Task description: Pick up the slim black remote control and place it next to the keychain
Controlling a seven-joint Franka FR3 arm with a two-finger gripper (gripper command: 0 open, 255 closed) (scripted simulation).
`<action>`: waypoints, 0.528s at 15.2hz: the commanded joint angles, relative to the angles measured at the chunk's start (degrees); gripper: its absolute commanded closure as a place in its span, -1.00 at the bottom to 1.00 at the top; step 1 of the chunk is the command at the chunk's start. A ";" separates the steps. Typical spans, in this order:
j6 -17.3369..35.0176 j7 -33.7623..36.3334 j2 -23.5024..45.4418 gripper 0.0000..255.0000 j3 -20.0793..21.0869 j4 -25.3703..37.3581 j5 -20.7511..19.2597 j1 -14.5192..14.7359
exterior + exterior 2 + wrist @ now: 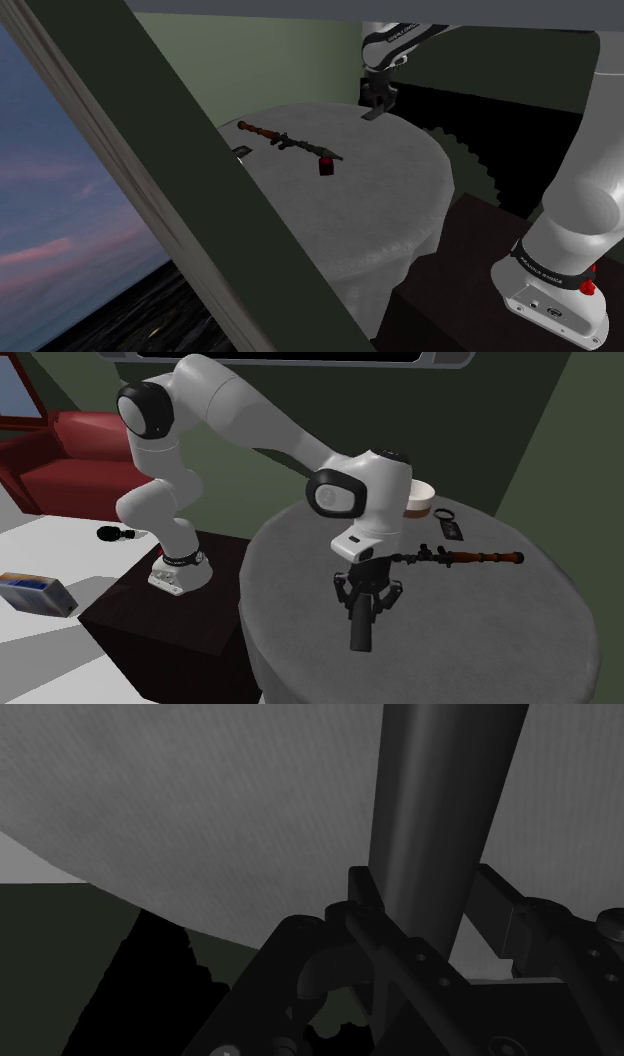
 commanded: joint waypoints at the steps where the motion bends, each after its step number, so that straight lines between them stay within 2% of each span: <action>1: -0.75 2.60 -0.54 1.00 0.87 -0.41 -0.26 1.68; 8: -2.94 11.31 -1.20 1.00 4.00 -1.01 -0.95 7.31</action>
